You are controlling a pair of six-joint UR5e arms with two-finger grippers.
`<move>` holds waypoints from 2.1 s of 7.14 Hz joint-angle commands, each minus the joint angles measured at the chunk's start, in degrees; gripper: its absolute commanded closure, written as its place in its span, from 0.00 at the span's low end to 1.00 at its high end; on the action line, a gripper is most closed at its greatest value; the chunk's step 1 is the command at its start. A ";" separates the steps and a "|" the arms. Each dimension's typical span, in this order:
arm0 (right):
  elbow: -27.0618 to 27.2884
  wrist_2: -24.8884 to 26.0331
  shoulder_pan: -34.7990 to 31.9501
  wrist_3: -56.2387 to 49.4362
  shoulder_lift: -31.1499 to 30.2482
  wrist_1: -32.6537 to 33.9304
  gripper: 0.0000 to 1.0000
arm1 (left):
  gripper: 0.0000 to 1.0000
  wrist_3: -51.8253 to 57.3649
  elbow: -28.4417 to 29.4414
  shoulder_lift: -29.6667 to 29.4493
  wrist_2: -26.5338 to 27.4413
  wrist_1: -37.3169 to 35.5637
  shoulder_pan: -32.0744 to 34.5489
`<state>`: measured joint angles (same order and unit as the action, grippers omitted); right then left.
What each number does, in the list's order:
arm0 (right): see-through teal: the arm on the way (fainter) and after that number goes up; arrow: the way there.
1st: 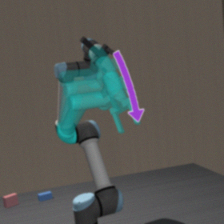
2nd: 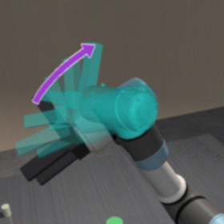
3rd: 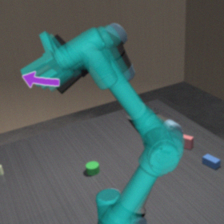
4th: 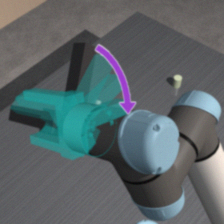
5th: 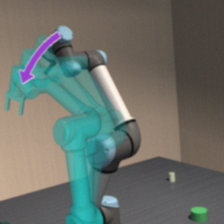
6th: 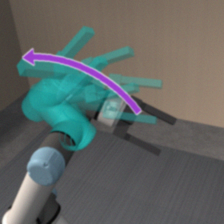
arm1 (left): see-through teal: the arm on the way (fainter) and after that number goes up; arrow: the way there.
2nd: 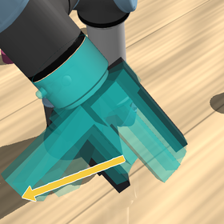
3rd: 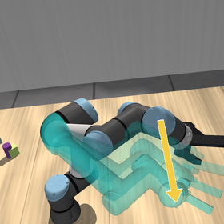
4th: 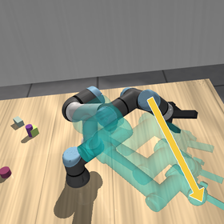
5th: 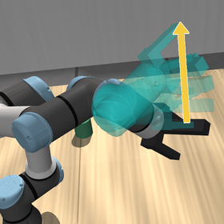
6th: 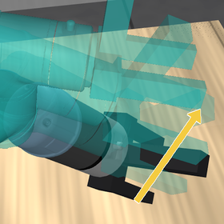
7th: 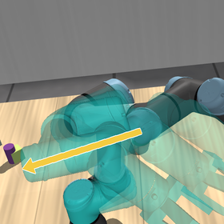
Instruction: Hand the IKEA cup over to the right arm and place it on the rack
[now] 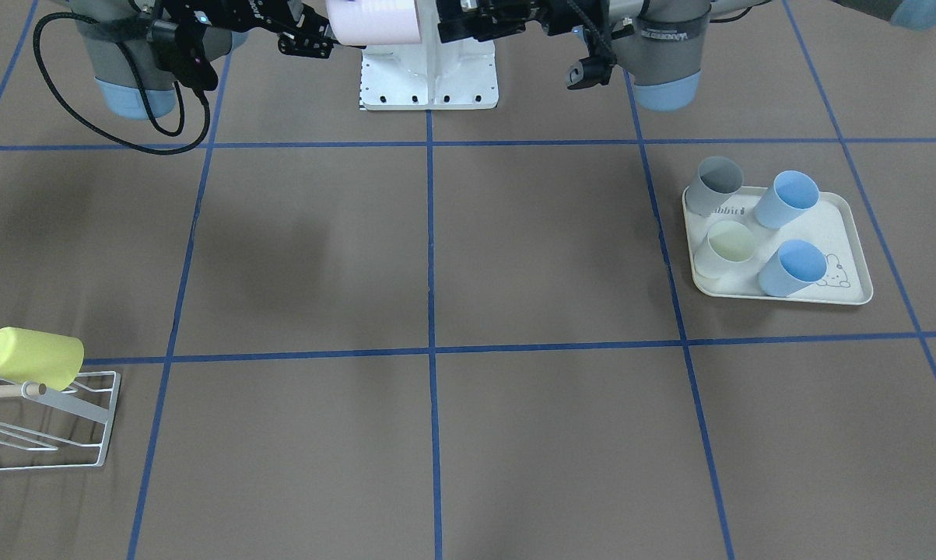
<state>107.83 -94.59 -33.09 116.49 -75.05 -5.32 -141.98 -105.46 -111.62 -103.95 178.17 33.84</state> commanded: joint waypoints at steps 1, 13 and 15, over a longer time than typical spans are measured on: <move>-2.69 2.56 -3.88 -14.82 -9.28 0.40 0.68 | 0.00 9.03 0.60 5.85 -0.99 -0.71 3.68; -7.20 -35.23 -48.30 -95.31 -13.64 62.33 0.66 | 0.00 55.66 8.07 13.53 -25.95 -21.01 26.26; -7.72 -34.96 -46.54 -95.22 -11.53 65.95 0.66 | 0.00 55.76 7.99 13.54 -25.96 -21.46 26.27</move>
<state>100.48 -129.76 -80.49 21.51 -87.70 58.25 -86.68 -97.49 -98.18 -129.87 156.92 59.96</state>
